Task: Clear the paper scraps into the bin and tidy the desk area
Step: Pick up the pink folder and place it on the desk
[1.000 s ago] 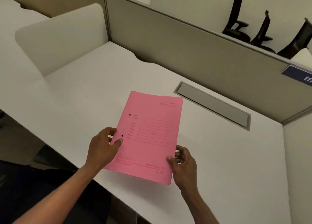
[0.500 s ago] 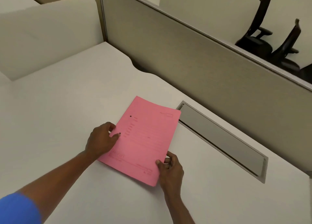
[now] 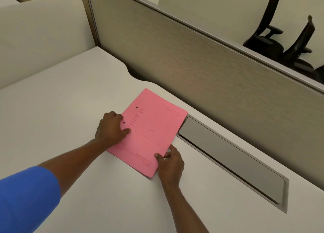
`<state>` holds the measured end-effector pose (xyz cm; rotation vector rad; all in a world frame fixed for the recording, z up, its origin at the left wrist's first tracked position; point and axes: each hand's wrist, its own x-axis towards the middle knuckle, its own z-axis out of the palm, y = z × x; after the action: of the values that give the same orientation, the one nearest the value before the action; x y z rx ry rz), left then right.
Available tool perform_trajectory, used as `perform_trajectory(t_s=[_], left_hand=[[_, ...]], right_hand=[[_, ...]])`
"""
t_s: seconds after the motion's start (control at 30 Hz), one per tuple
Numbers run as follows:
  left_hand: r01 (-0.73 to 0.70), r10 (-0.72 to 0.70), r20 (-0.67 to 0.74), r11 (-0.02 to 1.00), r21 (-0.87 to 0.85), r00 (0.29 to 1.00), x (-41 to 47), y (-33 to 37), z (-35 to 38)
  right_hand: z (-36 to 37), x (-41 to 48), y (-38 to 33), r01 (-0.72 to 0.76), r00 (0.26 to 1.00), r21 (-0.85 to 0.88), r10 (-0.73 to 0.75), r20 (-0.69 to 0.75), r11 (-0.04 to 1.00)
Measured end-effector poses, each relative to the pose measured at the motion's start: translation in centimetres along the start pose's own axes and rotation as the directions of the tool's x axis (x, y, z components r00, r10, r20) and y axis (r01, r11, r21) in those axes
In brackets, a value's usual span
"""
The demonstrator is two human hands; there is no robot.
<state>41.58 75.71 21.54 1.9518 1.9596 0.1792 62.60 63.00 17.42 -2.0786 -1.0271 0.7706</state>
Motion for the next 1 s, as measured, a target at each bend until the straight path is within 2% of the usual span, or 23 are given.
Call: perform_trajectory(t_s=[0.1,0.17,0.43,1.0], left_hand=[[-0.06,0.057,0.024,0.985,0.16,0.998,1.4,0.4,0.3],[-0.085,0.081,0.028,0.976,0.202,0.996,1.9,0.6,0.6],[-0.119,0.114,0.033,0.957,0.264,0.993,3.8,1.9,0.5],[-0.134,0.123,0.055,0.942,0.308,0.991,6.0,3.4,0.5]], right_hand=[[0.9,1.2,-0.6,0.006,1.0,-0.087,-0.007,-0.017,0.996],[1.2,1.6,-1.0,-0.012,0.999,-0.148,0.007,-0.033,0.989],[1.2,3.0,-1.8,0.008,0.999,-0.281,-0.016,-0.028,0.96],[1.9,4.6,-2.0,0.001,1.0,-0.324,-0.008,-0.021,0.946]])
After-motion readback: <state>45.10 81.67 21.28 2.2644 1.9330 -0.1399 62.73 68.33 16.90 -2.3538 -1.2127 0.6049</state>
